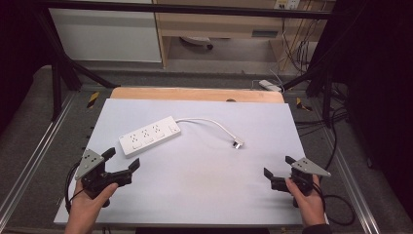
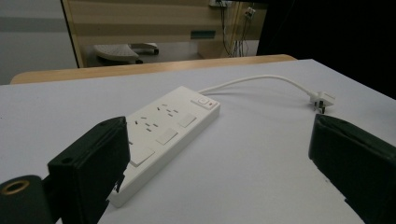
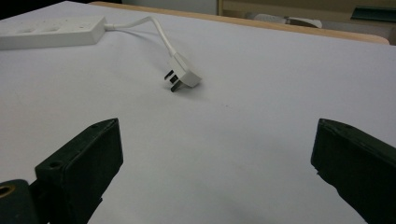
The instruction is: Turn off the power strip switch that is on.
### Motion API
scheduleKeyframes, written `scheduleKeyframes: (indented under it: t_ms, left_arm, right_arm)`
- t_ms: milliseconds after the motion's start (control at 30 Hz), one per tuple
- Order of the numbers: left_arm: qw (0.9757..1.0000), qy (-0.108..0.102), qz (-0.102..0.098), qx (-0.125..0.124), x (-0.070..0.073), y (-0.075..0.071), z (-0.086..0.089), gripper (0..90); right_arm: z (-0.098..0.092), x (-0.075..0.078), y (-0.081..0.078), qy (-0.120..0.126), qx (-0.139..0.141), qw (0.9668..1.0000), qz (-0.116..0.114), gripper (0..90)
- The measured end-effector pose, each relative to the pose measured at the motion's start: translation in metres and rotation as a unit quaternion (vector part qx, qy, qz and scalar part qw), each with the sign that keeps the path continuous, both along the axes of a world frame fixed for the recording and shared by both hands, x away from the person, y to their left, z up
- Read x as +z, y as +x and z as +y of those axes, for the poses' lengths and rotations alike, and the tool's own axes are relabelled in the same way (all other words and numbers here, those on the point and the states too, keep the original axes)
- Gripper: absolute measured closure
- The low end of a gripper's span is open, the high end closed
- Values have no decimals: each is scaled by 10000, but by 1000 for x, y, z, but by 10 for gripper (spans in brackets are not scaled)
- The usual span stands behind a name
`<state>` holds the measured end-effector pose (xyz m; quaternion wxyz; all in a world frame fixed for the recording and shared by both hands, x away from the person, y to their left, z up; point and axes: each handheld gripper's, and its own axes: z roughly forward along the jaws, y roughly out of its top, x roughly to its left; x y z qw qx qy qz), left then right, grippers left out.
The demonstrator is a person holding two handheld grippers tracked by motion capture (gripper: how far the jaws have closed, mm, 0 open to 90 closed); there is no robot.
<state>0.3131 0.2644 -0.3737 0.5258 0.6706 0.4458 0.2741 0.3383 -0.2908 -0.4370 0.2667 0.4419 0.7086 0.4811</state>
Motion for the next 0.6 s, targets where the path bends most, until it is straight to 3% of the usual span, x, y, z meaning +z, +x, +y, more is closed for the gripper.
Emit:
scheduleKeyframes:
  t_ms: [600]
  left_arm:
    - [10000, 66, -49, 40, 15, 14, -8, 49]
  right_arm:
    - [1, -1, 1, 6, -45, 10000, 61, 24]
